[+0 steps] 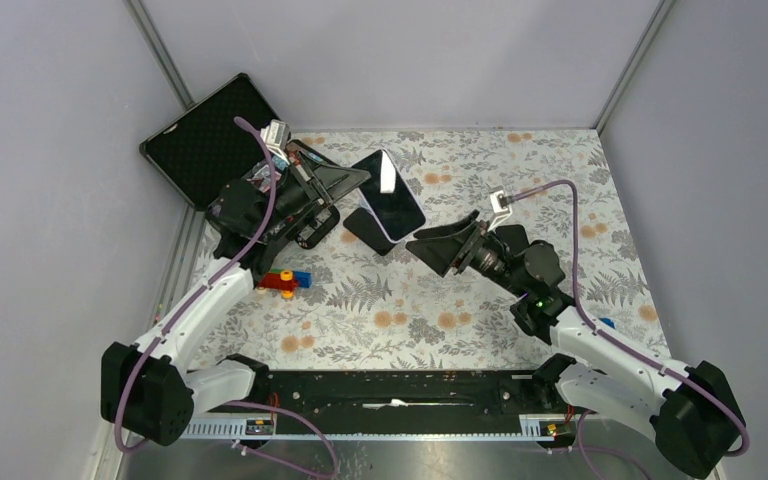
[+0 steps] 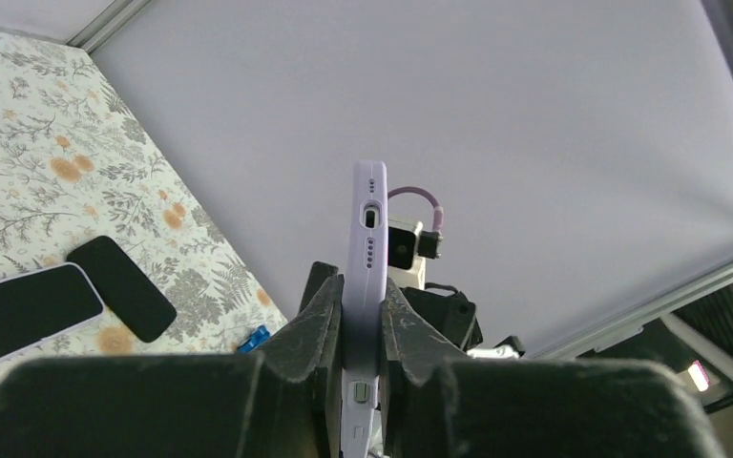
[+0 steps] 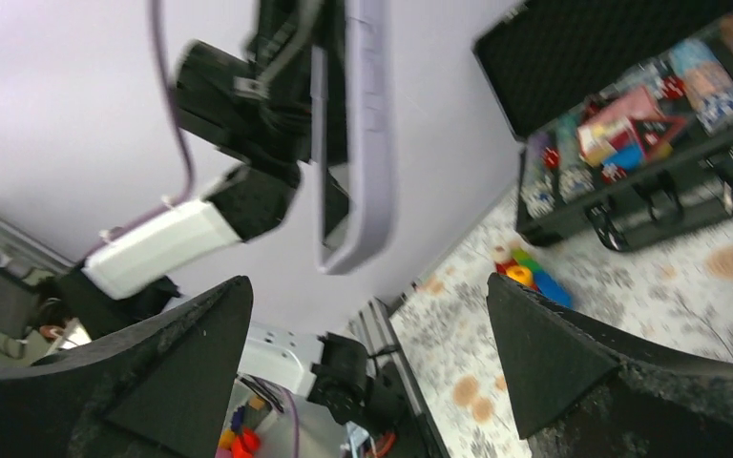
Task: Take the phone out of the phone case
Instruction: Remove the phone case from the phone.
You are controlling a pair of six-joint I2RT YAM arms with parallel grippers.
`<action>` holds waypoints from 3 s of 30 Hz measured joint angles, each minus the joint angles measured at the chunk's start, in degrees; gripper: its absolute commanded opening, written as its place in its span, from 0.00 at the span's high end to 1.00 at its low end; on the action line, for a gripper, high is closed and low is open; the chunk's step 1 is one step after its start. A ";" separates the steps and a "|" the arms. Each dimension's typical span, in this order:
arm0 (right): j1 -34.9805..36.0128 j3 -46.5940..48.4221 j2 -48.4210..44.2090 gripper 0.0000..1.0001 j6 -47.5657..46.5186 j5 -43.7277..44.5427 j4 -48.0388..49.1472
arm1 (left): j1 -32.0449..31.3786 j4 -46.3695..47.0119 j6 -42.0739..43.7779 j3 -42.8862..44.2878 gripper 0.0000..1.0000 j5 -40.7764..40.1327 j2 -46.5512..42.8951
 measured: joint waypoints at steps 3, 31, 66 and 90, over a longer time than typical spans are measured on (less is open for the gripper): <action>0.00 0.00 0.07 0.00 1.95 0.07 5.62 | 0.00 0.35 -1.42 -0.85 1.00 -2.27 -0.11; -0.70 1.05 11.21 0.26 20.41 8.37 26.86 | 0.02 0.13 -1.51 -6.05 1.00 -13.33 -9.05; -2.97 3.41 16.96 0.69 25.79 3.80 32.24 | 1.29 6.80 -9.60 -10.21 1.00 -12.61 -7.43; -3.43 7.39 17.33 1.00 27.58 0.83 32.79 | 2.01 32.79 -26.99 -12.33 1.00 -10.97 4.17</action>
